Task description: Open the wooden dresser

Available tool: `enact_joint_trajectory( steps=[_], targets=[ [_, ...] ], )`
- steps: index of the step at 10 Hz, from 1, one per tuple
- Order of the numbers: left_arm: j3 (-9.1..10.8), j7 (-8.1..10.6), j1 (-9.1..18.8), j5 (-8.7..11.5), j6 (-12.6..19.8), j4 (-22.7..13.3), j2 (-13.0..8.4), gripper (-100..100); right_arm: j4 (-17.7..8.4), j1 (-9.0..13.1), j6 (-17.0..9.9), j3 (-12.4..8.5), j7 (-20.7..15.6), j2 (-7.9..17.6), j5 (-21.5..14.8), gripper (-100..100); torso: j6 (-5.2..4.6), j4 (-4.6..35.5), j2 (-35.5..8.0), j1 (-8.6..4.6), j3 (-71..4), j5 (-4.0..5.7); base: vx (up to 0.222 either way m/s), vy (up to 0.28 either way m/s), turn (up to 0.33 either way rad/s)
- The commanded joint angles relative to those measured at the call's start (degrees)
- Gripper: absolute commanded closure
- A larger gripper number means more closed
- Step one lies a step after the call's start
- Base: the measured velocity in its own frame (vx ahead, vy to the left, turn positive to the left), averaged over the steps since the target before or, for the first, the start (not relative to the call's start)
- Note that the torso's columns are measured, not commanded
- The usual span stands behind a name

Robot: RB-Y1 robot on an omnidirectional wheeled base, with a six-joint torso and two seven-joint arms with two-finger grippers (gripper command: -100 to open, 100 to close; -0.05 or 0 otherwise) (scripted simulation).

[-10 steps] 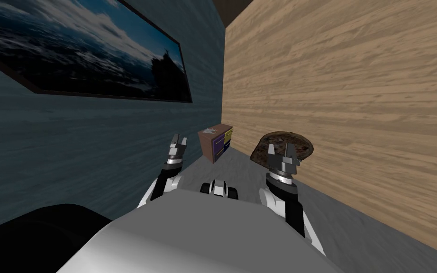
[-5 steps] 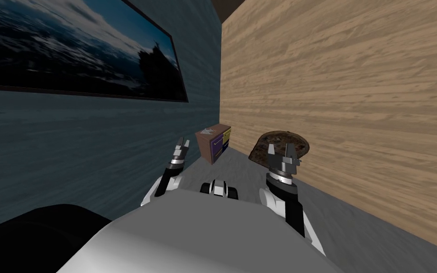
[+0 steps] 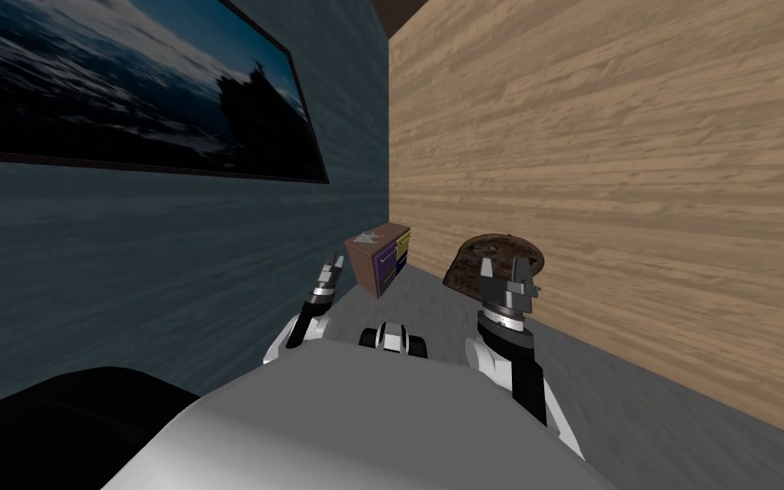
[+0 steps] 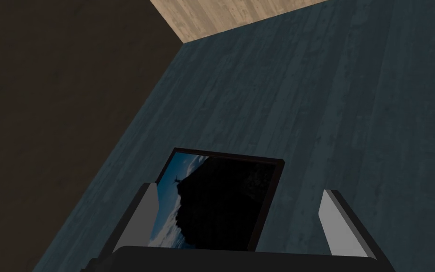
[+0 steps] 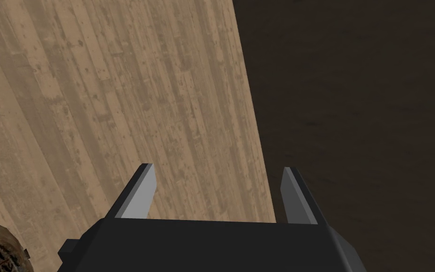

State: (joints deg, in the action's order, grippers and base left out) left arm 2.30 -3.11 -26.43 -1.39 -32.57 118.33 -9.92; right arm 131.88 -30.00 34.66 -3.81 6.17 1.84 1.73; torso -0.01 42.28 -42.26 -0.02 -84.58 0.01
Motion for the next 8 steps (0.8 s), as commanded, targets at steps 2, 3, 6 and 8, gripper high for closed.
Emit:
enact_joint_trajectory(
  steps=[2,3,6,8],
  targets=[
    [-0.31,-0.36,1.6,0.0,-2.2,-5.7,-0.7,-100,0.0,0.0,0.0,0.0,0.0,0.0,0.0,0,0.0,0.0,0.0,0.03,0.0,-0.01,0.065,0.026,-0.126],
    [-0.31,-0.36,1.6,0.0,-2.2,-6.7,-0.7,-100,0.0,0.0,0.0,0.0,0.0,0.0,0.0,0,0.01,0.0,0.0,0.06,0.0,-0.02,0.068,0.028,-0.056],
    [-0.58,-0.64,3.0,0.0,-4.1,-11.4,-0.9,-100,0.0,0.0,0.0,0.0,0.0,0.0,0.0,0,0.02,0.0,-0.1,-0.02,0.0,0.01,0.057,0.019,-0.091],
    [-0.71,-0.79,3.7,0.0,-5.0,-14.2,-1.0,-100,0.0,0.0,0.0,0.0,0.0,0.0,0.0,0,0.03,0.0,-0.1,0.01,0.0,0.0,0.058,0.021,-0.083]
  ],
)
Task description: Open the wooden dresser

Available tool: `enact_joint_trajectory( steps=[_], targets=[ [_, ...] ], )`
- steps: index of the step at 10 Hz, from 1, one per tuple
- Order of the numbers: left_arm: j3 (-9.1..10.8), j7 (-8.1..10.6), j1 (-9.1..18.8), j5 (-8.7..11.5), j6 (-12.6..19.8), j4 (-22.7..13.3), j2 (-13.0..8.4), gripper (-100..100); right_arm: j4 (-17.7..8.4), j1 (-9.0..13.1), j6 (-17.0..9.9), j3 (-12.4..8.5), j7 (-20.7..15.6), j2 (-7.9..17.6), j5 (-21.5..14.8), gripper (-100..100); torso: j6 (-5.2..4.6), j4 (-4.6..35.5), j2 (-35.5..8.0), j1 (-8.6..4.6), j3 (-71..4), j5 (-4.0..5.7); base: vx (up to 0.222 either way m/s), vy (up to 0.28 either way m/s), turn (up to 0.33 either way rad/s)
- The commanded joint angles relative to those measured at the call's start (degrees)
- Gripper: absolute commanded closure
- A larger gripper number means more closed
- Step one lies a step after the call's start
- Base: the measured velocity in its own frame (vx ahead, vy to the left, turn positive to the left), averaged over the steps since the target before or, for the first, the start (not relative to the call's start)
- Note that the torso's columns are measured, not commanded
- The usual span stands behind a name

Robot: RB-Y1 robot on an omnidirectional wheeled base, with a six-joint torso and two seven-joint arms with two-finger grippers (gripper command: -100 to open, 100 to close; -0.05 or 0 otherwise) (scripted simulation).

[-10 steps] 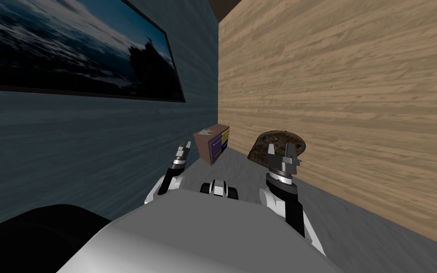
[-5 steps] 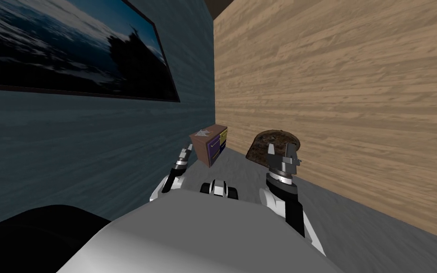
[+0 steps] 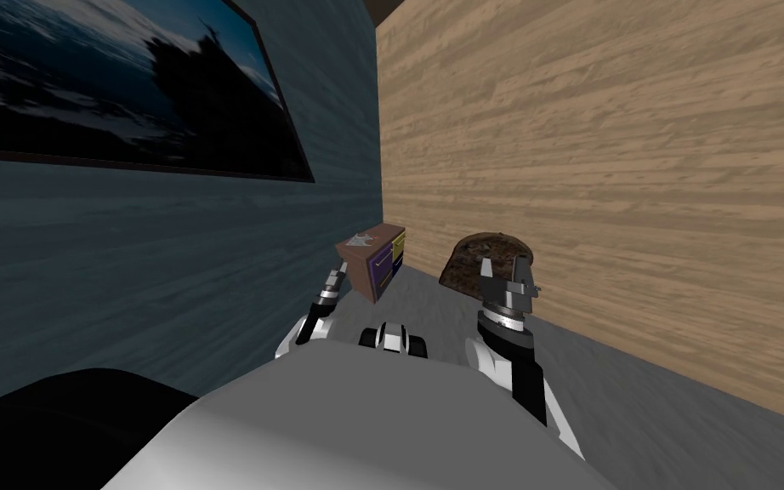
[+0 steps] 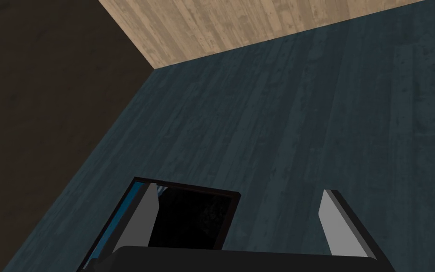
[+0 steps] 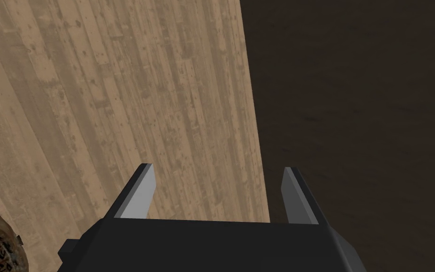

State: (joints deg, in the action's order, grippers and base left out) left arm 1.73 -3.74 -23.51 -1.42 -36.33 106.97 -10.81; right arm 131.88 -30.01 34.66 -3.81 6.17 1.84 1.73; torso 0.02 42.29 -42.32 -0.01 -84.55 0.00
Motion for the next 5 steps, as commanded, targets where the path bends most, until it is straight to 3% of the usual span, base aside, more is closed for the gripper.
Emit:
enact_joint_trajectory(
  steps=[1,5],
  targets=[
    [-0.15,-0.16,0.8,0.0,-1.3,-3.6,-0.1,-100,0.0,0.0,0.0,0.0,0.0,0.0,0.0,0,-0.03,0.0,0.1,0.04,0.0,-0.01,0.052,0.022,-0.067],
    [-0.44,-0.46,2.3,0.0,-3.2,-9.6,-0.1,-100,0.0,0.0,0.0,0.0,0.0,0.0,0.0,0,-0.03,0.0,0.0,0.02,0.0,-0.01,0.05,0.024,-0.089]
  ],
)
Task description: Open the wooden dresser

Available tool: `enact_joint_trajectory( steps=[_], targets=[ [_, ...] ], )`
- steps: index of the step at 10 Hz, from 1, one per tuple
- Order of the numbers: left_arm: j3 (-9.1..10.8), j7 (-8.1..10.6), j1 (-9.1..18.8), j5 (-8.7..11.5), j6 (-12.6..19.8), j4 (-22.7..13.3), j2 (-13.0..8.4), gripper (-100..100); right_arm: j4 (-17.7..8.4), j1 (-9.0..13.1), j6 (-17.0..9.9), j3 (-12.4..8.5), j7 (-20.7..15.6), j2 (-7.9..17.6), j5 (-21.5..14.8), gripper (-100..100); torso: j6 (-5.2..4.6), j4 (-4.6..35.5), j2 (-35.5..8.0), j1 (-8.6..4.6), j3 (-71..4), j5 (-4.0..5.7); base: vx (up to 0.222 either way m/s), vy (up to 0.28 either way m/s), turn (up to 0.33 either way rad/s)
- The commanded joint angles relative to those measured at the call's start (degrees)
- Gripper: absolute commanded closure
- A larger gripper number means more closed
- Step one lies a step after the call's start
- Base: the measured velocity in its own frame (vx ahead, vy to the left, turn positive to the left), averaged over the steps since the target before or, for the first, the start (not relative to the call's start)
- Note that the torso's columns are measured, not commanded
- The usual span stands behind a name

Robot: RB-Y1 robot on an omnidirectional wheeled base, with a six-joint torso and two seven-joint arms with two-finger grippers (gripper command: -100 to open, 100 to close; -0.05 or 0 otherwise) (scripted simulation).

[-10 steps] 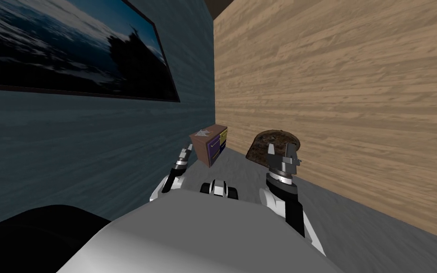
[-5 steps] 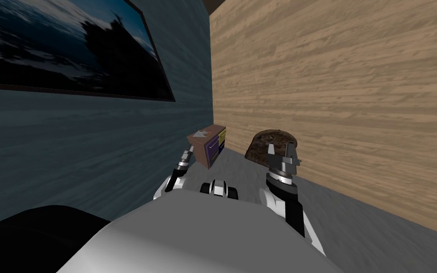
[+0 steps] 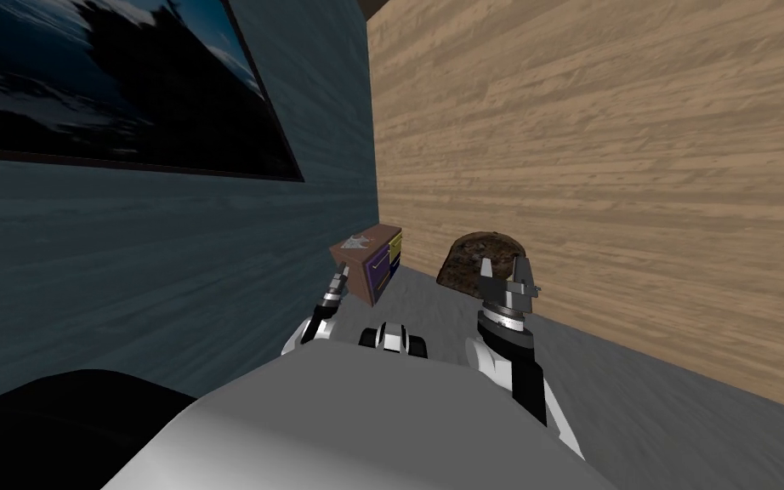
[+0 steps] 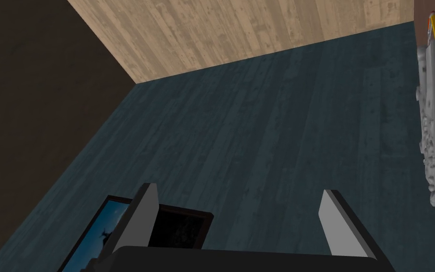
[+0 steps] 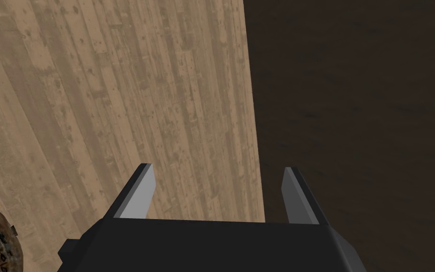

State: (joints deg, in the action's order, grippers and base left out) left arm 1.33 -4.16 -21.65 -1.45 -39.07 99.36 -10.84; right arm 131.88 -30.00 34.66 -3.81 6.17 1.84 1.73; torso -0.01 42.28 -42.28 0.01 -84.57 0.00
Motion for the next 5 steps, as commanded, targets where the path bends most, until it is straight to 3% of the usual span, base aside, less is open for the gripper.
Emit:
enact_joint_trajectory(
  steps=[1,5],
  targets=[
    [-0.18,-0.2,1.2,0.0,-1.5,-4.3,0.1,-100,0.0,0.0,0.0,0.0,0.0,0.0,0.0,0,0.03,0.0,0.0,-0.01,0.0,0.0,0.072,0.017,-0.106],
    [-0.49,-0.51,2.8,0.0,-3.5,-10.0,0.5,-100,0.0,0.0,0.0,0.0,0.0,0.0,0.0,0,0.03,0.0,0.0,0.02,0.0,0.0,0.055,0.03,-0.095]
  ],
)
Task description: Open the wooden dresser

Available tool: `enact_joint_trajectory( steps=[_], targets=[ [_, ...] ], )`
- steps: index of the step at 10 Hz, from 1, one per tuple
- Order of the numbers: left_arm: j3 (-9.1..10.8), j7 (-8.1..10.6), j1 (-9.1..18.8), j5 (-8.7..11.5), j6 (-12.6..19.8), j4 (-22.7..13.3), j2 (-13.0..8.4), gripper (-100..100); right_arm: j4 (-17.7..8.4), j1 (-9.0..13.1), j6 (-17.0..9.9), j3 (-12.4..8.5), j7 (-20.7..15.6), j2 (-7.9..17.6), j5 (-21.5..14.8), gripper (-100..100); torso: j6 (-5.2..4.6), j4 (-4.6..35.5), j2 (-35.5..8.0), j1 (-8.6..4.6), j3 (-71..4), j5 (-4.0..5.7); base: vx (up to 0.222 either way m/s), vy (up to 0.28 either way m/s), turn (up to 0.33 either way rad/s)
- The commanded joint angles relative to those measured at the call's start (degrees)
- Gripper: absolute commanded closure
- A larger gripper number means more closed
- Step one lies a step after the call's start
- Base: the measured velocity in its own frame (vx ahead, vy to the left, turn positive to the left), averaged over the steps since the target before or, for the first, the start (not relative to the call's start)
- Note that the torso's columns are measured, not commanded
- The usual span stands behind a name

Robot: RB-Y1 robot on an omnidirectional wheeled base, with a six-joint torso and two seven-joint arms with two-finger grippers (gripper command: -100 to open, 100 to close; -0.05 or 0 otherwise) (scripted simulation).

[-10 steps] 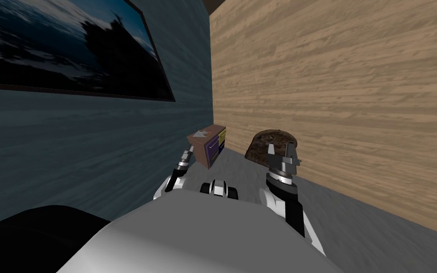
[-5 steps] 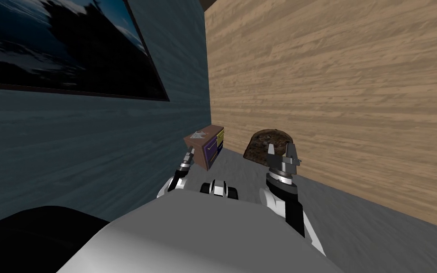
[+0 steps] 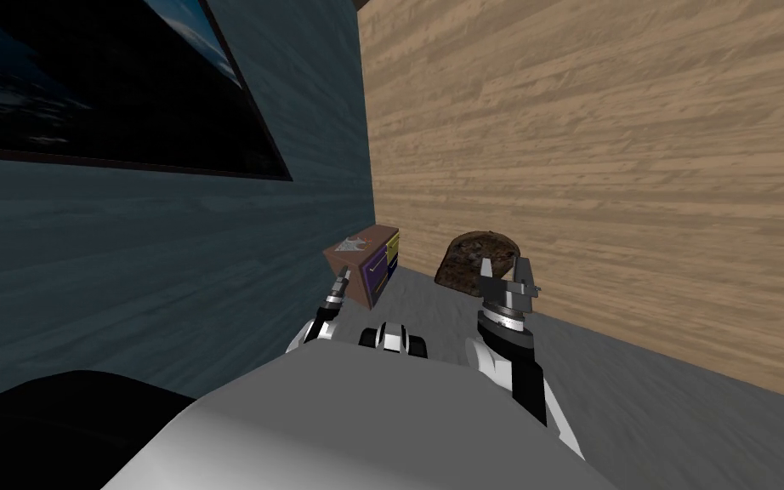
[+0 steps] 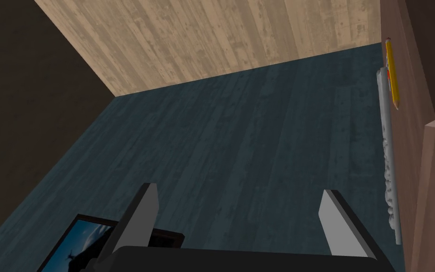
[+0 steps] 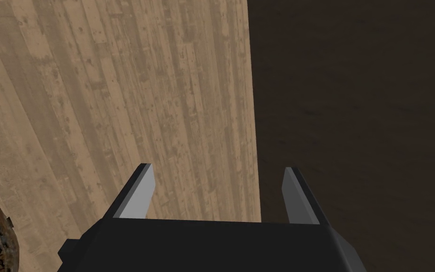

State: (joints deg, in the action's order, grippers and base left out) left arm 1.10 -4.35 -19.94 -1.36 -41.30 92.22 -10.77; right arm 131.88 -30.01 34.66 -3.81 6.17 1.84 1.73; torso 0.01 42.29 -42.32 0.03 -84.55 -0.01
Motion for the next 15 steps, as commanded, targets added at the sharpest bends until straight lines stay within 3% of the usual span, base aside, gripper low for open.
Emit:
enact_joint_trajectory(
  steps=[1,8,15],
  targets=[
    [-0.26,-0.32,1.1,-0.1,-1.3,-4.4,0.5,-100,0.0,0.0,0.0,0.0,0.0,0.0,0.0,0,-0.03,0.0,0.0,0.0,0.0,0.0,0.051,0.033,-0.068],
    [-0.87,-0.93,4.3,-0.1,-5.2,-16.5,1.8,-100,0.0,0.0,0.0,0.0,0.0,0.0,0.0,0,0.0,0.0,0.0,-0.04,0.0,0.01,0.055,0.032,-0.094],
    [-1.3,-1.36,6.6,-0.1,-7.9,-25.5,2.7,-100,0.0,0.0,0.0,0.0,0.0,0.0,0.0,0,0.0,0.0,0.0,-0.07,0.0,0.02,0.043,0.026,-0.068]
  ],
)
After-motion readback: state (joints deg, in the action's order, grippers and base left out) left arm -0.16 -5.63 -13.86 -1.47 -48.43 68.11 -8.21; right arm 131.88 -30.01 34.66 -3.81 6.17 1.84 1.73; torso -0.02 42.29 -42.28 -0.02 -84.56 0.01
